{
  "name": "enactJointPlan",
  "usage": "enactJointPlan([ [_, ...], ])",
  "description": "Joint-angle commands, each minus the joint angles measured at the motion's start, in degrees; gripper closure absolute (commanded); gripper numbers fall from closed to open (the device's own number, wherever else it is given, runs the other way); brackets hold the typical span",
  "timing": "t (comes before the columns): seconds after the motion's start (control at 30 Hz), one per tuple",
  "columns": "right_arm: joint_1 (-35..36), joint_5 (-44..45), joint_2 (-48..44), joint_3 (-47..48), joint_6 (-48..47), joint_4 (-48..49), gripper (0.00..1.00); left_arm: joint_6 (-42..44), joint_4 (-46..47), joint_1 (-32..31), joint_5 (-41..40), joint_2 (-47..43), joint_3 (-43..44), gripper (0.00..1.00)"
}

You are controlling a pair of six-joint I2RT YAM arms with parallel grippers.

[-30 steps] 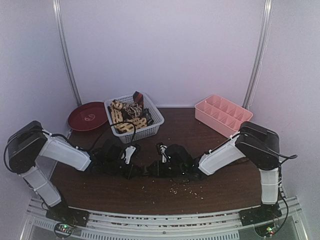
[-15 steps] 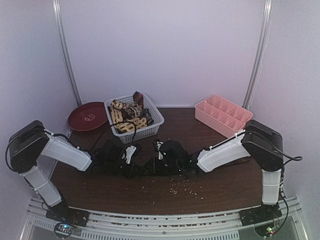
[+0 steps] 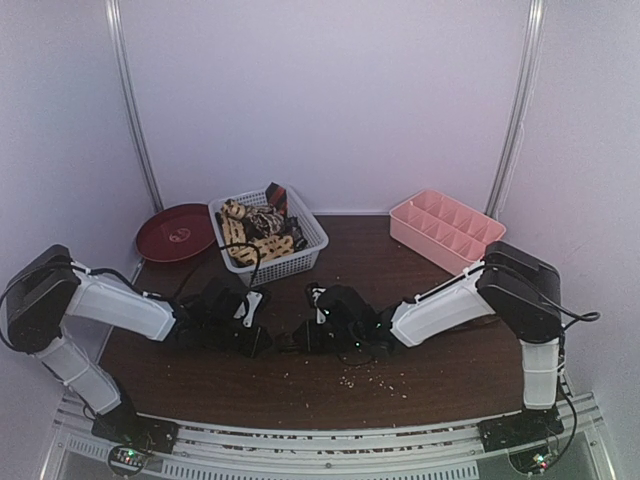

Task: Roll the ties
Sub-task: Roll the tie at the center of the board.

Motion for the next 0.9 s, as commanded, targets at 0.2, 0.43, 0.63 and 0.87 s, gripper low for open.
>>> enactJointPlan([
  [0.2, 0.08, 1.47, 0.91, -3.12, -1.49, 0.38, 0.85, -3.99, 4.74, -0.08, 0.2, 3.58, -1.42, 0.99],
  [0.43, -0.21, 1.44, -0.27, -5.36, -1.14, 3.38, 0.86, -5.8, 11.43, -0.08, 5.17, 5.55, -2.99, 1.0],
  [0.63, -0.73, -0.18, -0.19, -6.44, -0.12, 5.91, 0.86, -7.07, 14.3, -0.17, 6.8, 6.45, -3.84, 1.0],
  [0.87, -1.33, -0.68, -0.47, -7.47, 0.52, 7.15, 0.86, -8.22, 8.68, -0.38, 2.58, 6.38, -3.02, 1.0],
])
